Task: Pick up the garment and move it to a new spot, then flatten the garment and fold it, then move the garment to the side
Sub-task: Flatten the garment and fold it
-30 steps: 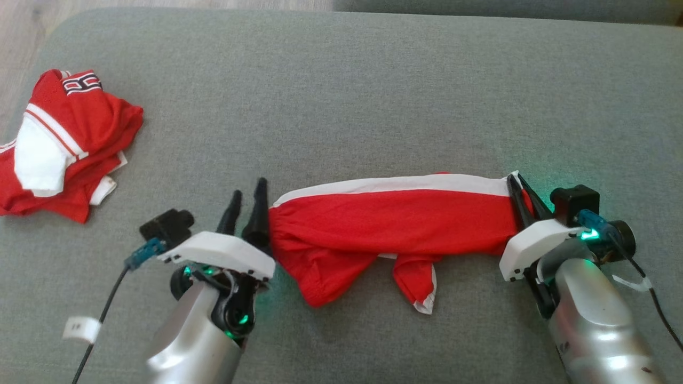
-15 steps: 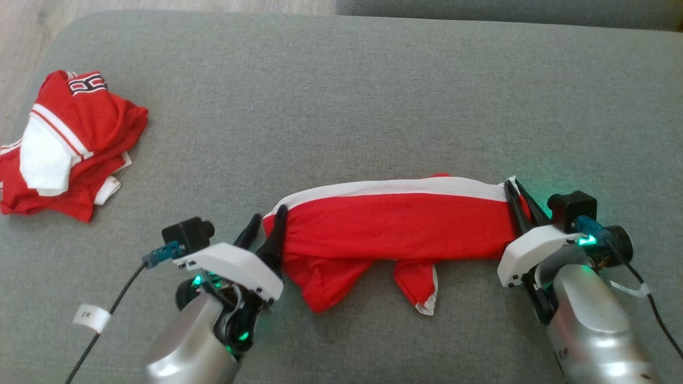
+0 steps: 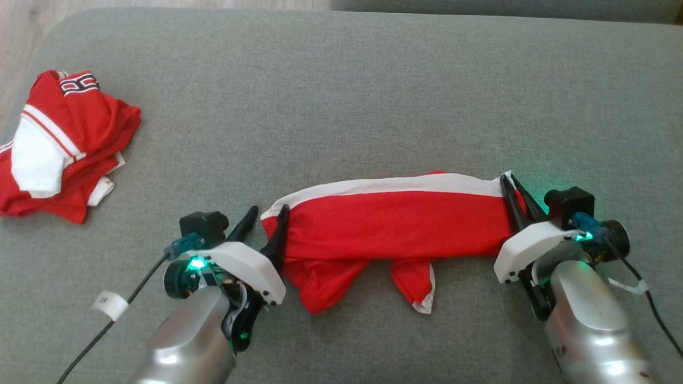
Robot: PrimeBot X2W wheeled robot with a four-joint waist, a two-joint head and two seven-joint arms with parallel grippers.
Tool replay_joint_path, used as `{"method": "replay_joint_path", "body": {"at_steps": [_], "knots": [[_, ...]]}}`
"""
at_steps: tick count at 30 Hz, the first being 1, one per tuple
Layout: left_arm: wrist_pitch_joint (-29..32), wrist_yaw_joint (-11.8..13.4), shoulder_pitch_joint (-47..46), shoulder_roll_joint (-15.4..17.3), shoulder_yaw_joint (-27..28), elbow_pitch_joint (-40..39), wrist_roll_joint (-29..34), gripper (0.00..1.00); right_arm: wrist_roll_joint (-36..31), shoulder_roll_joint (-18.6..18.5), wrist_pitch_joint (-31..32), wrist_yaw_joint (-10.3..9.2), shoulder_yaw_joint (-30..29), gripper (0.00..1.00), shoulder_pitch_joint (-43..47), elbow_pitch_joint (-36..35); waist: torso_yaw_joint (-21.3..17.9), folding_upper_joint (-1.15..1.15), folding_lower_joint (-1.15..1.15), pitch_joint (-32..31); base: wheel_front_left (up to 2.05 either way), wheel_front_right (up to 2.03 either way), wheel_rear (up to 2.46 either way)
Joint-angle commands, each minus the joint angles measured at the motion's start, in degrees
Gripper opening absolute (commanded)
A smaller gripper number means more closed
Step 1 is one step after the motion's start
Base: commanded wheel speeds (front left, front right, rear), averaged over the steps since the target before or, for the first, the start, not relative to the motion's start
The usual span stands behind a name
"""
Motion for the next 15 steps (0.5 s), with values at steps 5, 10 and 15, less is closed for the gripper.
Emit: {"method": "replay_joint_path", "body": {"at_steps": [5, 10, 15], "knots": [[-1.8, -0.1, -2.2, 0.4, 0.7, 1.0, 0.3, 0.00, 0.5, 0.7, -0.8, -0.04, 1.6, 0.00, -0.6, -1.7, 0.0, 0.00, 0.00, 0.1, 0.00, 0.00, 0.00], [-5.1, 0.2, -3.0, 0.3, 0.7, 1.8, 1.2, 0.00, 0.9, 0.7, -0.8, -0.04, 1.5, 0.00, -0.7, -1.9, 0.0, 0.00, 0.00, 0.2, 0.00, 0.00, 0.00], [-8.5, 1.2, -4.3, 0.9, 2.1, 0.1, 3.5, 0.00, 3.0, 0.8, -0.8, -0.04, 0.6, 0.00, -0.3, -6.4, 0.2, 0.00, 0.00, -0.8, 0.00, 0.00, 0.00]]}}
